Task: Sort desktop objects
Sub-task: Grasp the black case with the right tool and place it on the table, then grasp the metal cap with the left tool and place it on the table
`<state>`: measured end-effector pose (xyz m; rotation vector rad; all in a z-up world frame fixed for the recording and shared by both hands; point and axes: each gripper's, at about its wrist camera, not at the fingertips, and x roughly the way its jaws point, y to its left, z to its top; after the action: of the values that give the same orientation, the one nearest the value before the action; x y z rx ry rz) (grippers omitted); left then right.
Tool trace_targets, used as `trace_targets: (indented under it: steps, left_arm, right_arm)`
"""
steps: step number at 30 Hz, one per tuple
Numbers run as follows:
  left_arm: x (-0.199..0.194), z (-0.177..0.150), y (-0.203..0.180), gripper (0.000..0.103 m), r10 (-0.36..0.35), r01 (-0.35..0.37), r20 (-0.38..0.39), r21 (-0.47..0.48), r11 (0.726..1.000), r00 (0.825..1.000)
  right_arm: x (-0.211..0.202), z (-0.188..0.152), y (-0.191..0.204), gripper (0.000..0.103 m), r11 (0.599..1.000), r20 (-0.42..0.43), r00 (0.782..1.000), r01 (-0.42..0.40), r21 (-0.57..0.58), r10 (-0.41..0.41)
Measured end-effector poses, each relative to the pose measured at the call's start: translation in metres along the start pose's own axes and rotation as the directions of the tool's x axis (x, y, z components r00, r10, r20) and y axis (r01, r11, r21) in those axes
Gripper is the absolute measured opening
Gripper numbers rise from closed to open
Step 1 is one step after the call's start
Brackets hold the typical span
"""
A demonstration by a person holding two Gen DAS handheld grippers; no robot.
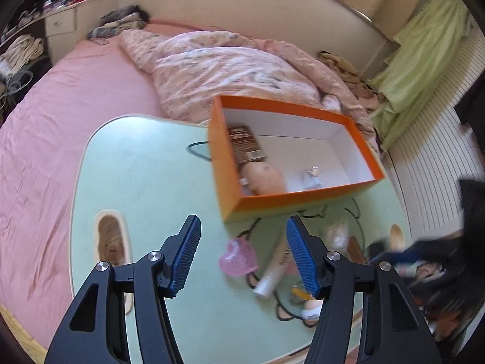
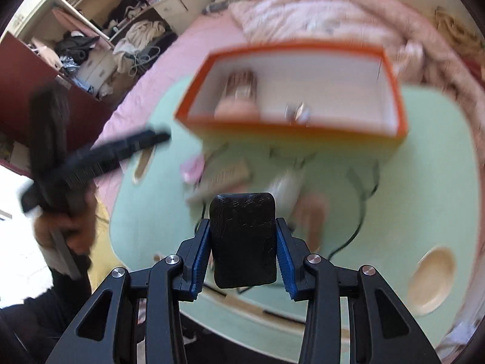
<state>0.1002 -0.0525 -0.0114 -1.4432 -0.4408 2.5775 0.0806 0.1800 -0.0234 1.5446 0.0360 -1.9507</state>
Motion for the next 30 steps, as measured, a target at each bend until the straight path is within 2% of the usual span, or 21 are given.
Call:
trace_targets:
  steps: [5,10,12,15,19,22,25,29,30]
  left_arm:
    - [0.006,0.021,-0.037,0.06,-0.073,0.078,-0.063,0.075,0.994,0.995]
    - [0.039,0.057,-0.073,0.06,-0.068,0.091,-0.183,0.119,0.989,0.981]
    - [0.057,0.07,-0.084,0.06,-0.048,0.079,-0.23,0.125,0.989,0.972]
    - [0.091,0.082,-0.093,0.06,0.025,0.022,-0.311,0.146,0.989,0.95]
    - [0.128,0.087,-0.097,0.06,0.144,-0.086,-0.348,0.177,0.98,0.926]
    - [0.15,0.081,-0.096,0.06,0.144,-0.078,-0.408,0.173,0.982,0.902]
    - [0.162,0.079,-0.095,0.06,0.169,-0.098,-0.418,0.184,0.978,0.893]
    - [0.164,0.079,-0.095,0.06,0.145,-0.07,-0.409,0.195,0.978,0.901]
    - [0.164,0.078,-0.095,0.056,0.142,-0.065,-0.408,0.197,0.978,0.902]
  right_arm:
    - [0.021,-0.015,-0.005,0.039,0.998,0.017,0.998,0.065,0.028,-0.065]
    - [0.023,-0.013,-0.014,0.04,0.998,0.042,0.998,0.043,0.052,-0.046]
    - [0.021,-0.013,-0.017,0.04,0.998,0.074,0.996,0.035,0.058,-0.04]
    - [0.016,-0.016,-0.02,0.042,0.997,0.111,0.994,-0.005,0.076,-0.004]
    - [0.011,-0.023,-0.018,0.043,0.998,0.121,0.993,-0.002,0.07,-0.006]
    - [0.01,-0.029,-0.02,0.043,0.997,0.119,0.993,-0.019,0.073,0.01]
    - [0.009,-0.031,-0.025,0.043,0.996,0.121,0.992,-0.038,0.082,0.028]
    - [0.012,-0.031,-0.029,0.043,0.994,0.127,0.991,-0.055,0.095,0.042]
    - [0.013,-0.031,-0.03,0.043,0.993,0.128,0.991,-0.058,0.099,0.045]
